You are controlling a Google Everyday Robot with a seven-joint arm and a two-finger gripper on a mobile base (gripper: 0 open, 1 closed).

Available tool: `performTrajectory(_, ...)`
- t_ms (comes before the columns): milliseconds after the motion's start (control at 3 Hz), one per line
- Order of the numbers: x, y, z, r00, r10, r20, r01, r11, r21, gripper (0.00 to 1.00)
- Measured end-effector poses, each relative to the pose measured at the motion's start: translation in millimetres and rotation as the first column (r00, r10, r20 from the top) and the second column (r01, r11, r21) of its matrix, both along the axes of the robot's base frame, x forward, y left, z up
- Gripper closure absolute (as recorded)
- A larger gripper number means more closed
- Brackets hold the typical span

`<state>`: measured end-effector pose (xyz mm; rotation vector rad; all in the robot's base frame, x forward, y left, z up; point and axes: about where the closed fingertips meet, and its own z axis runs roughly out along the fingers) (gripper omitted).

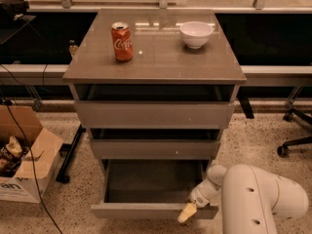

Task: Open bottom drawer

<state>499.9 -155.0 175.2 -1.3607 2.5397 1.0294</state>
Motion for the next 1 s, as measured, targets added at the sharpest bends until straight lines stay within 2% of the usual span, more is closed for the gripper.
performTrajectory(333,-35.0,1.2,12.9,0.9999,0.005,-0.015,-0.005,0.999,0.035,0.48)
performTrajectory(1000,-36.7,3.1,11.5,0.9998,0.008,-0.020,-0.007,0.999,0.037,0.04)
